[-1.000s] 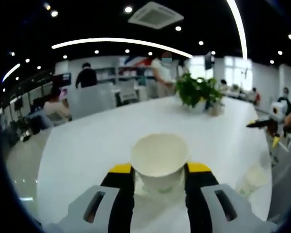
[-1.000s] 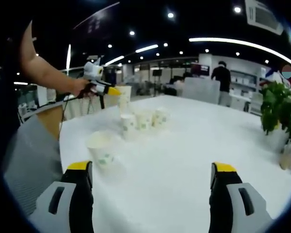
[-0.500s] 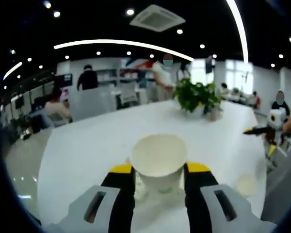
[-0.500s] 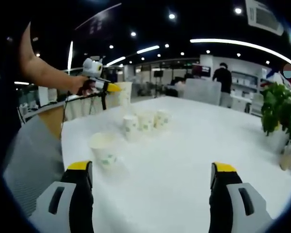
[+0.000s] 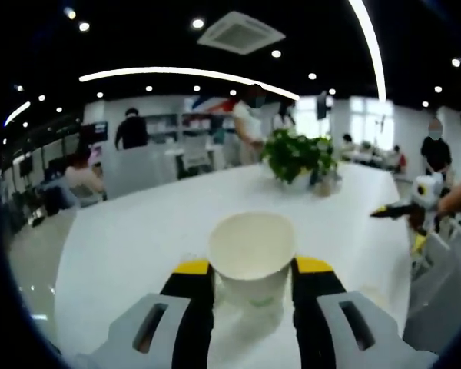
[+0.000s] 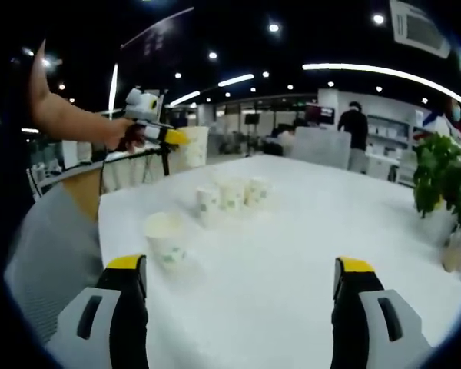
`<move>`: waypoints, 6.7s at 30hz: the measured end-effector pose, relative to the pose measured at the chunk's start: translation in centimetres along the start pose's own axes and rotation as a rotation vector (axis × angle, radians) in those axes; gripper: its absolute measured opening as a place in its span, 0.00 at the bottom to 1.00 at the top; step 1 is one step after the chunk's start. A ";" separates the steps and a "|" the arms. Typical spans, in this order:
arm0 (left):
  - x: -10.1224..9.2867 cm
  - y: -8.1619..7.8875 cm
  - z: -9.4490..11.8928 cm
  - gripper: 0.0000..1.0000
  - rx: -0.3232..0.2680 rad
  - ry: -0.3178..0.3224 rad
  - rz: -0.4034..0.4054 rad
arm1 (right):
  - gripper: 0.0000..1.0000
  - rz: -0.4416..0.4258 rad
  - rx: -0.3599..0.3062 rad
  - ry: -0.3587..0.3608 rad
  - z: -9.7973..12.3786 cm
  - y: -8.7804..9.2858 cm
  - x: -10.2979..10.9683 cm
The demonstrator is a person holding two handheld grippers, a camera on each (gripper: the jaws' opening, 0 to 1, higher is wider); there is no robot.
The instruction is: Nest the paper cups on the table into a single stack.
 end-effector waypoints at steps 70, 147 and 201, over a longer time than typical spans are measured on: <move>-14.8 0.8 1.4 0.36 -0.015 0.155 -0.028 | 0.99 -0.013 -0.011 -0.010 -0.3 0.5 0.9; -16.2 10.1 0.4 0.37 0.086 0.184 -0.087 | 0.99 -0.037 0.005 -0.015 -0.4 1.4 2.0; -8.9 8.8 4.8 0.98 0.064 0.054 0.031 | 0.99 -0.003 -0.016 -0.014 -0.6 -0.4 0.5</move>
Point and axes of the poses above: the point that each gripper's makers call its tool centre point, and the gripper's own axes: z roughly backward along the fingers, x roughly to its left, y roughly out of its underside, the point moved 1 cm from there along z, roughly backward along the fingers, and after that the axes turned 10 degrees about -x, right-handed, at the moved point
